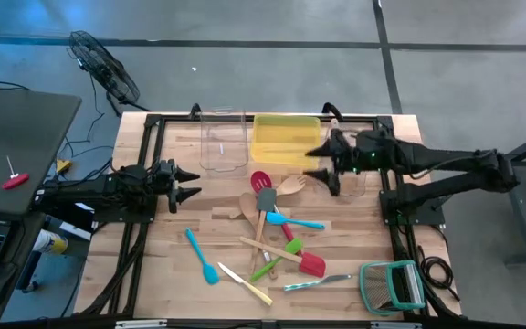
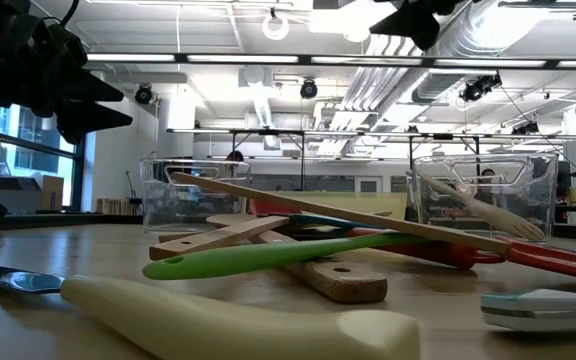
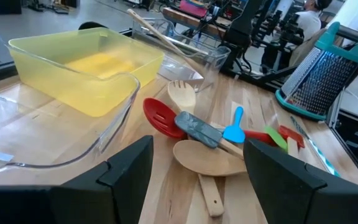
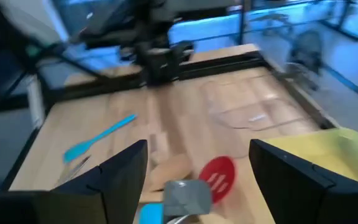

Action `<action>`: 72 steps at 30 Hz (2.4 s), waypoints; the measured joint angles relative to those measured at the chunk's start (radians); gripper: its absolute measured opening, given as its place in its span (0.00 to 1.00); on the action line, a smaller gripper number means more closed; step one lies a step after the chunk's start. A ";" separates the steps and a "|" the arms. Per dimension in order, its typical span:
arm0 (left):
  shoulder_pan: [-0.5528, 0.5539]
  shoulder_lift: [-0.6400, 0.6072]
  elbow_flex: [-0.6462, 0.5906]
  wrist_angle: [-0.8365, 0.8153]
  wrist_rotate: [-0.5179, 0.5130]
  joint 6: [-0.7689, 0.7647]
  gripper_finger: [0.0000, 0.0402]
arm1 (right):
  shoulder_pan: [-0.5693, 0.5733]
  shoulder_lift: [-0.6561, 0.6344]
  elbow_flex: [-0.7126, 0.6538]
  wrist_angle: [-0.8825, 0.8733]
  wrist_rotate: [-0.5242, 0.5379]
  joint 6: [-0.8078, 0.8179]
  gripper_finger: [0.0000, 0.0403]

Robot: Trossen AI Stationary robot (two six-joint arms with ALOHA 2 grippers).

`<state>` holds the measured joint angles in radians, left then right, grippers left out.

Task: Pick & Place Kitchen Items
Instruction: Put the top blue spatula into the yellow bin

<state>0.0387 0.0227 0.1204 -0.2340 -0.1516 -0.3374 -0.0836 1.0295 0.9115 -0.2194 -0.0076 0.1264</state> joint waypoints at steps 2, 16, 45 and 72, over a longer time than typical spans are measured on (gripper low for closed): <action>0.000 0.000 0.000 0.000 0.000 0.000 0.61 | 0.054 0.031 0.000 -0.003 0.007 -0.024 0.68; 0.000 0.000 0.000 0.000 0.001 -0.007 0.61 | 0.293 0.424 0.000 0.035 0.212 -0.037 0.68; 0.000 0.000 0.000 0.000 0.003 -0.038 0.61 | 0.290 0.682 0.000 -0.114 0.139 0.166 0.68; 0.000 0.000 0.000 0.000 0.002 -0.038 0.61 | 0.264 0.772 0.002 -0.091 0.093 0.218 0.06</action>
<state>0.0387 0.0231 0.1204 -0.2337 -0.1491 -0.3754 0.1802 1.8014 0.9134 -0.3106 0.0853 0.3440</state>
